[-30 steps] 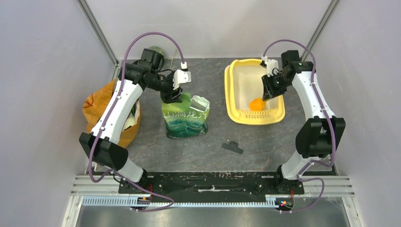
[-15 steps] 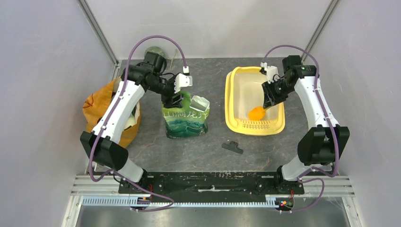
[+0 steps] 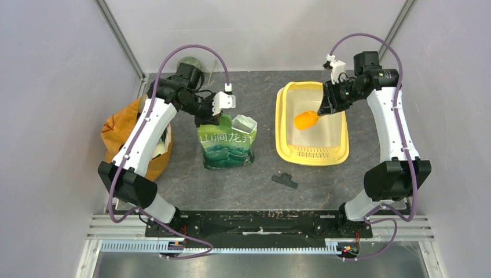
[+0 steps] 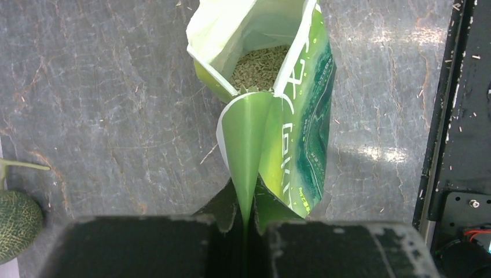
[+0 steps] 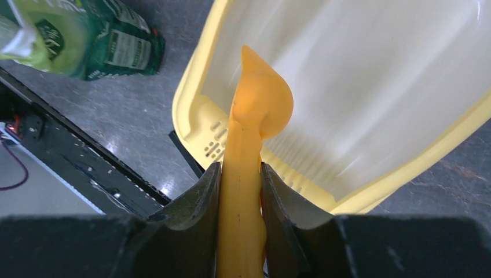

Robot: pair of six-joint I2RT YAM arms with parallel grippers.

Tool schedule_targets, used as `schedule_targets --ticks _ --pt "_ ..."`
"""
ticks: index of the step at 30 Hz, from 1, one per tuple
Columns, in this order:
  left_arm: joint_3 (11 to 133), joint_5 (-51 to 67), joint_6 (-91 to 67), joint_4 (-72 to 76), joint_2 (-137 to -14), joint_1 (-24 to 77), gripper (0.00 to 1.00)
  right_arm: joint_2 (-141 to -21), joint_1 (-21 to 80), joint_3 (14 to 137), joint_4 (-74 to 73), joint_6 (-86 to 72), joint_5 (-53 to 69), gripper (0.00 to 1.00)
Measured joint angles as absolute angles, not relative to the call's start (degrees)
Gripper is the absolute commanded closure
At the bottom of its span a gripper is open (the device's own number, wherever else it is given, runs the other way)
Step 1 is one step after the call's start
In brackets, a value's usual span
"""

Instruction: Fill the litter box with clean litter

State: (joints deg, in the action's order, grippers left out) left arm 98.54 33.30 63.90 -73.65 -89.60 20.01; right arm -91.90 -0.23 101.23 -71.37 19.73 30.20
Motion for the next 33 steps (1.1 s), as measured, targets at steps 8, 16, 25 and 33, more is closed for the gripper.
schedule_targets --ticks 8,16,25,33 --pt "98.85 32.73 55.77 -68.20 -89.86 21.87 0.98 -92.88 -0.43 105.08 -69.52 13.37 35.53 1.00" --pt "100.12 32.99 52.40 -61.65 -92.71 24.73 0.98 -93.47 -2.17 111.39 -65.12 4.82 43.70 1.00" --pt "100.55 32.40 51.07 -60.60 -93.36 24.88 0.98 -90.98 3.62 112.60 -61.34 -2.81 53.49 1.00" --pt "100.55 31.57 49.84 -60.01 -93.36 24.88 0.98 -90.43 8.16 112.92 -65.41 0.82 55.07 1.00"
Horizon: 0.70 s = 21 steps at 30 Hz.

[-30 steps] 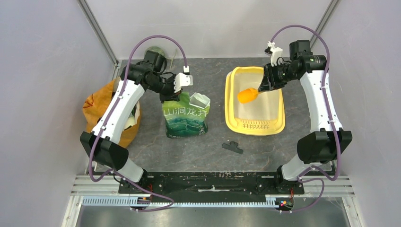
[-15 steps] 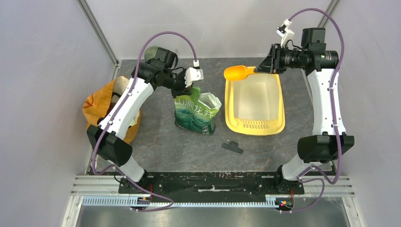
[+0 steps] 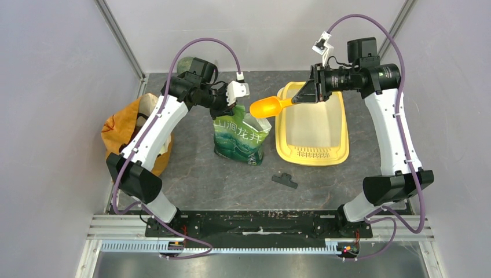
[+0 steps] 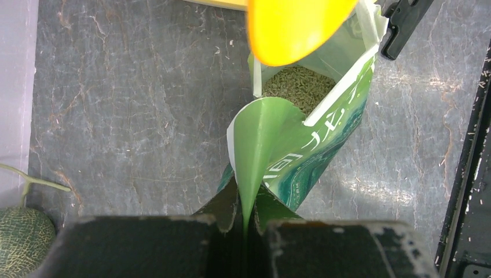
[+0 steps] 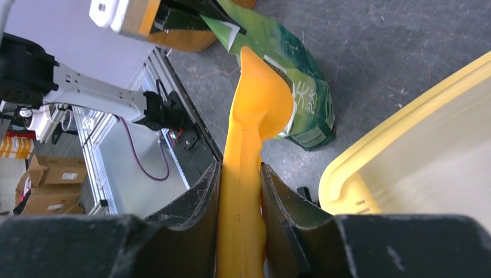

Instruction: Fill the litter box with clean litter

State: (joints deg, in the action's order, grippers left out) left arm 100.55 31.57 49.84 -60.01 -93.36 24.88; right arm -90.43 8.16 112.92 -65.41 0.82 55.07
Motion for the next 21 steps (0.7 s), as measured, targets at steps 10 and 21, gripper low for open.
schedule_targets --ticks 10,21 --pt "100.55 31.46 48.56 -59.86 -93.36 25.06 0.98 -90.50 13.41 112.73 -71.61 7.42 46.22 1.00" --pt "97.19 30.06 42.89 -51.07 -93.27 26.04 0.98 -99.15 24.03 116.18 -69.21 5.69 31.75 1.00"
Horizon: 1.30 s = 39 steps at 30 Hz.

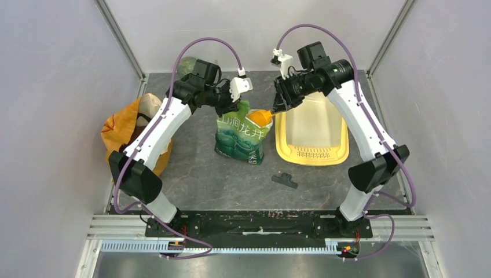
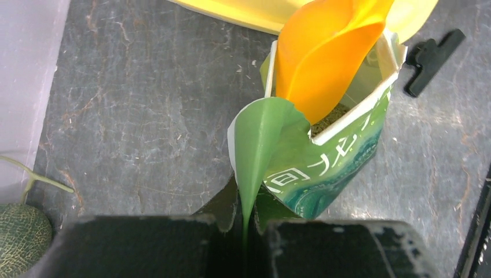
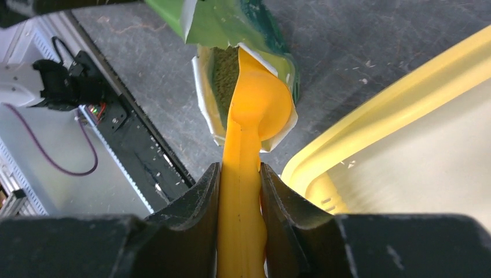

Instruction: Fill the litter box with clean litter

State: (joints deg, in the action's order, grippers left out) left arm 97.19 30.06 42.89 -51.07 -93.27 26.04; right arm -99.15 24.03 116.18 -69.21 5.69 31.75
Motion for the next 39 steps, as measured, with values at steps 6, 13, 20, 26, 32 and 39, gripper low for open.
schedule_targets --ticks 6,13,20,26,32,39 --pt "94.63 27.99 37.50 -43.55 -93.14 26.06 0.98 -105.25 24.01 124.27 -69.28 4.91 27.68 1.00" --pt "94.65 29.08 35.24 -41.67 -93.14 26.20 0.98 -110.59 23.33 134.23 -70.74 5.17 23.99 1.00" --pt "94.30 29.76 39.33 -40.64 -93.17 28.23 0.98 -109.38 22.63 129.99 -69.84 4.73 20.21 1.00" --pt "94.32 29.65 44.69 -40.64 -93.17 28.62 0.98 -109.21 22.63 128.05 -71.83 1.45 18.15 1.00" --pt "97.56 29.69 48.38 -45.52 -93.41 28.18 0.98 -109.25 22.92 129.21 -72.16 -2.46 18.57 1.00" --pt "98.45 29.71 51.59 -47.42 -94.06 28.62 0.98 -109.65 24.43 129.14 -72.62 -5.56 15.77 1.00"
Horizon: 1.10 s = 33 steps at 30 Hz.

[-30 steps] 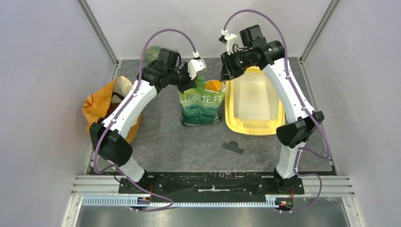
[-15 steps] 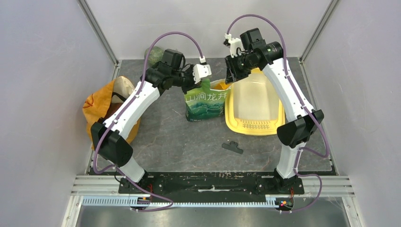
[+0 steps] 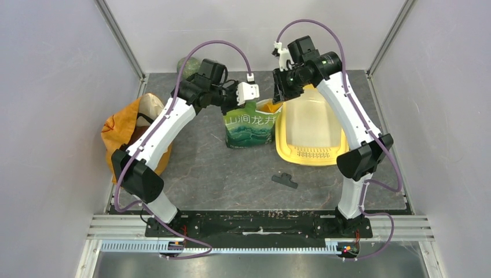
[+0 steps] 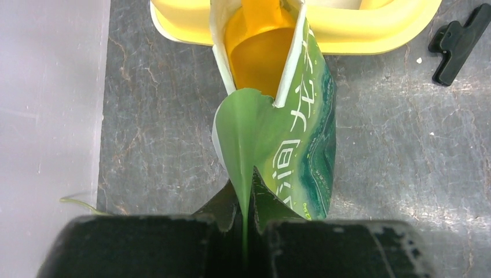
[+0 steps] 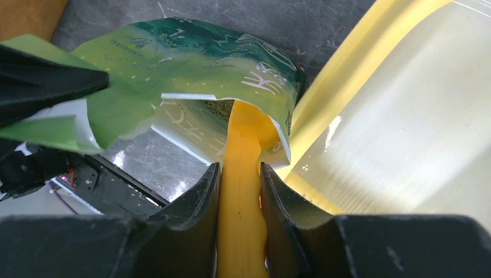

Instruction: Fill the litter box with clean litter

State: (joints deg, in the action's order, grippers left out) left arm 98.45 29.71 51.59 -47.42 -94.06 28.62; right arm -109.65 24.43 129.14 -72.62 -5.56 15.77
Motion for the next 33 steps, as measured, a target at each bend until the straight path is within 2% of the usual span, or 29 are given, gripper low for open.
schedule_targets --ticks 7,13,25,33 --pt "94.61 28.77 54.63 -42.26 -93.54 30.96 0.98 -112.79 28.95 128.14 -71.90 -8.60 7.31 1.00" --pt "92.99 27.33 54.74 -39.53 -93.01 31.31 0.98 -114.30 29.76 124.25 -68.53 -10.20 8.10 1.00" --pt "92.40 26.28 54.72 -38.48 -93.12 31.38 0.98 -110.02 22.92 105.58 -49.84 -14.26 27.51 1.00" --pt "92.40 25.93 54.74 -39.51 -93.36 31.38 0.98 -108.95 18.52 95.13 -35.92 -24.27 43.48 1.00"
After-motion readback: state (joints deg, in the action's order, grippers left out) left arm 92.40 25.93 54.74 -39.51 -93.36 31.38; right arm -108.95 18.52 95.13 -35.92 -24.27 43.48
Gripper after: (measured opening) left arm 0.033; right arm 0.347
